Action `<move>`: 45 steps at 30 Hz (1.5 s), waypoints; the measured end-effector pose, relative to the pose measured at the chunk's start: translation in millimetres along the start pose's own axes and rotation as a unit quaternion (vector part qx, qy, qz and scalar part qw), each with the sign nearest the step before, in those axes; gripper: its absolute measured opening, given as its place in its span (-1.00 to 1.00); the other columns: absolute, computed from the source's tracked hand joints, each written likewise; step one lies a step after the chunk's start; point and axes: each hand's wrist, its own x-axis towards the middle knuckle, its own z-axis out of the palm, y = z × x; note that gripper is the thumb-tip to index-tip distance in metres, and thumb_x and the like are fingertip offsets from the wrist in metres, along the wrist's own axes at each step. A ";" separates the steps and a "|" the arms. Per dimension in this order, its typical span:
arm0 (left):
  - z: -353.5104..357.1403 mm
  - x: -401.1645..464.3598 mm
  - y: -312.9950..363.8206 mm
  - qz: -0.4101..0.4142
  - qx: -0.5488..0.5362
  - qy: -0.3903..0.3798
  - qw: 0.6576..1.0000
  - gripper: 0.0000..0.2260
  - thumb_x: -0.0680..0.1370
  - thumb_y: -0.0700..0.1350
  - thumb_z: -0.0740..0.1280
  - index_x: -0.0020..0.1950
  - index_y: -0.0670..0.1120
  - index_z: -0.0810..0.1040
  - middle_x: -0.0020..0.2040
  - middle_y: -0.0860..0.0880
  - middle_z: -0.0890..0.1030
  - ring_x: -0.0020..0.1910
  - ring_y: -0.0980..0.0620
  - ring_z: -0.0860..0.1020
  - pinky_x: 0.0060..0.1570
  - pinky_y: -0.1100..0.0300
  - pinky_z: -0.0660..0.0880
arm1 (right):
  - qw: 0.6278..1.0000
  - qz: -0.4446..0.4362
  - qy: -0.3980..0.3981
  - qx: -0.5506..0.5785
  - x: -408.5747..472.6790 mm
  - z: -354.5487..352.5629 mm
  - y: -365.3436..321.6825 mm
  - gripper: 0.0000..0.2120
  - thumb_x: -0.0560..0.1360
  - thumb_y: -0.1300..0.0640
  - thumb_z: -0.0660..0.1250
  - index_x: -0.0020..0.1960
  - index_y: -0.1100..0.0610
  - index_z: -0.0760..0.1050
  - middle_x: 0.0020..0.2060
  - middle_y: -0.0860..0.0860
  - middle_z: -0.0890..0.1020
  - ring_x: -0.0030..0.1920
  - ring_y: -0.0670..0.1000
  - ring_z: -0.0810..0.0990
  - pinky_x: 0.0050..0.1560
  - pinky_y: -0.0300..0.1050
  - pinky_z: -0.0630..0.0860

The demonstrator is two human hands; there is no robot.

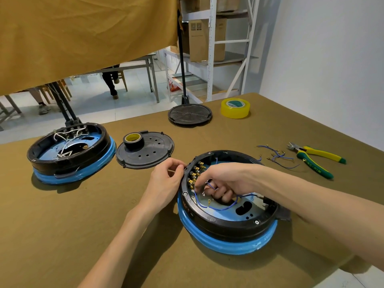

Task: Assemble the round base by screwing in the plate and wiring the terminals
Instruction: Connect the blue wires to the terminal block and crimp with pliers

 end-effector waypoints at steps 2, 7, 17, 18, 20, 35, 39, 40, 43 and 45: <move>0.0 0.0 -0.3 0.001 0.001 0.000 1.000 -0.85 0.69 -0.09 0.27 0.04 0.15 0.56 -0.06 0.11 0.64 -0.06 0.29 0.57 -0.13 0.36 0.51 | 1.000 -0.002 -0.017 0.011 1.0 -2.5 0.2 -0.79 0.62 -0.03 0.32 -0.09 0.07 0.57 -0.41 -0.07 0.37 -0.47 -0.10 0.19 -0.53 -0.29 0.15; 0.0 0.6 0.3 -0.006 -0.007 0.003 1.000 -0.88 0.69 -0.09 0.27 0.06 0.08 0.60 -0.06 0.10 0.65 -0.07 0.24 0.59 -0.11 0.29 0.55 | 1.000 -0.006 -0.012 0.019 3.4 -2.7 3.0 -0.77 0.62 0.03 0.32 -0.18 0.08 0.55 -0.43 -0.07 0.39 -0.50 -0.10 0.24 -0.51 -0.28 0.22; 9.3 -6.7 2.8 -0.004 -0.026 0.022 0.999 -0.77 0.74 -0.07 0.14 0.18 -0.03 0.60 0.05 0.09 0.66 0.08 0.16 0.61 0.08 0.15 0.55 | 1.000 -0.006 -0.023 0.014 3.5 -4.7 1.8 -0.78 0.65 0.03 0.31 -0.13 0.08 0.55 -0.38 -0.07 0.46 -0.45 -0.12 0.37 -0.51 -0.32 0.27; 9.3 -7.2 2.9 -0.007 -0.030 0.016 0.999 -0.75 0.74 -0.05 0.13 0.19 -0.02 0.61 0.04 0.10 0.67 0.07 0.18 0.61 0.08 0.16 0.55 | 1.000 -0.007 -0.024 0.012 3.6 -4.7 1.8 -0.79 0.65 0.03 0.32 -0.12 0.08 0.55 -0.37 -0.07 0.46 -0.45 -0.12 0.38 -0.52 -0.32 0.27; 9.5 -8.2 2.4 -0.010 -0.037 0.013 0.999 -0.74 0.75 -0.04 0.13 0.18 0.01 0.62 0.02 0.13 0.67 0.02 0.23 0.61 0.04 0.23 0.54 | 1.000 -0.007 -0.024 0.014 3.7 -4.0 1.9 -0.79 0.65 0.03 0.32 -0.12 0.08 0.57 -0.36 -0.06 0.48 -0.43 -0.12 0.40 -0.52 -0.31 0.29; 10.4 -9.0 2.7 -0.015 -0.060 0.009 0.998 -0.77 0.74 -0.06 0.14 0.13 0.06 0.61 -0.01 0.11 0.68 -0.02 0.25 0.62 -0.09 0.41 0.51 | 0.999 -0.044 -0.010 0.021 -1.3 -0.9 6.0 -0.83 0.65 0.04 0.32 -0.07 0.09 0.55 -0.33 -0.05 0.54 -0.39 -0.12 0.48 -0.42 -0.31 0.38; 11.3 -9.3 2.7 -0.015 -0.062 0.015 0.998 -0.76 0.74 -0.08 0.15 0.16 0.02 0.61 0.00 0.11 0.67 -0.01 0.28 0.61 -0.09 0.45 0.48 | 0.998 -0.050 -0.006 0.023 -0.9 -0.5 6.4 -0.83 0.65 0.04 0.32 -0.07 0.09 0.55 -0.32 -0.04 0.55 -0.38 -0.12 0.50 -0.40 -0.31 0.39; 11.7 -9.3 2.6 -0.015 -0.062 0.014 0.998 -0.76 0.75 -0.08 0.14 0.17 0.01 0.61 0.01 0.11 0.67 -0.01 0.28 0.61 -0.10 0.46 0.48 | 0.999 -0.050 -0.003 0.020 -0.5 -0.4 6.2 -0.83 0.65 0.04 0.33 -0.07 0.09 0.55 -0.32 -0.04 0.55 -0.38 -0.12 0.51 -0.40 -0.31 0.40; 11.4 -8.8 1.4 -0.017 -0.061 0.010 0.998 -0.75 0.75 -0.08 0.14 0.20 -0.03 0.61 0.02 0.09 0.67 0.00 0.27 0.61 -0.08 0.45 0.48 | 0.999 -0.044 -0.002 0.018 0.2 0.2 4.5 -0.84 0.65 0.04 0.33 -0.06 0.09 0.56 -0.32 -0.04 0.56 -0.38 -0.12 0.51 -0.40 -0.31 0.40; 11.9 -8.6 1.5 -0.016 -0.062 0.011 0.998 -0.75 0.75 -0.08 0.14 0.19 -0.03 0.62 0.01 0.08 0.67 -0.01 0.26 0.61 -0.09 0.44 0.48 | 0.999 -0.045 0.002 0.017 0.3 0.6 4.6 -0.83 0.65 0.04 0.33 -0.06 0.09 0.57 -0.32 -0.04 0.56 -0.38 -0.12 0.51 -0.40 -0.30 0.40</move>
